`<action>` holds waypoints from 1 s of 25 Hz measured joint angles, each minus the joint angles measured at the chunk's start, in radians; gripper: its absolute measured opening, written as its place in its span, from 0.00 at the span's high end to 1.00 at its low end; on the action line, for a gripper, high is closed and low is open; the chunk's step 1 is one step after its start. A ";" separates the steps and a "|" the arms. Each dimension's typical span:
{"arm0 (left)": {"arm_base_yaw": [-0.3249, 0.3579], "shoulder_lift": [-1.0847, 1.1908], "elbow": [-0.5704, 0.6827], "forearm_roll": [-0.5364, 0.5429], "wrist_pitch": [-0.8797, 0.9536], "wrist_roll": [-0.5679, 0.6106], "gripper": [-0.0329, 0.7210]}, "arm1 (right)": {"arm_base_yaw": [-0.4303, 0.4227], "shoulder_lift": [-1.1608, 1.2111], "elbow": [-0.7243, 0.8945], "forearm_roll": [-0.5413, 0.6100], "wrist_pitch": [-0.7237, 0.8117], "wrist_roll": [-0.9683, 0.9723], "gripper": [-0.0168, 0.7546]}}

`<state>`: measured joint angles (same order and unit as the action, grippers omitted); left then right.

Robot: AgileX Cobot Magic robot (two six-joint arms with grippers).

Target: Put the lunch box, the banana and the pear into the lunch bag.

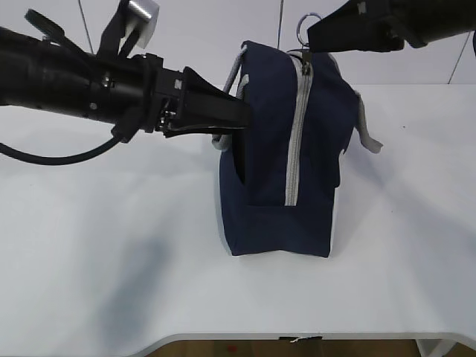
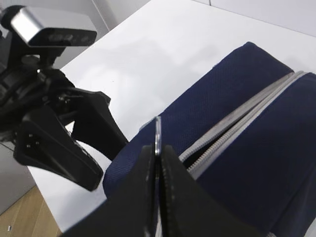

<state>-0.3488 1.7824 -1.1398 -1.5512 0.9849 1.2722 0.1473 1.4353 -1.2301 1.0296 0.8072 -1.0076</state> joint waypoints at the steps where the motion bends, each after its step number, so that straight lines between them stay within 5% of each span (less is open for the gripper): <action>1: -0.006 0.000 0.000 0.005 -0.011 -0.003 0.46 | 0.000 0.000 0.000 0.000 0.000 0.000 0.97; 25: -0.026 -0.022 0.000 0.029 -0.071 -0.034 0.48 | 0.000 0.000 0.000 0.000 0.001 0.001 0.97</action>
<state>-0.3745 1.7603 -1.1398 -1.5220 0.9135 1.2380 0.1473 1.4353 -1.2301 1.0296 0.8086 -1.0062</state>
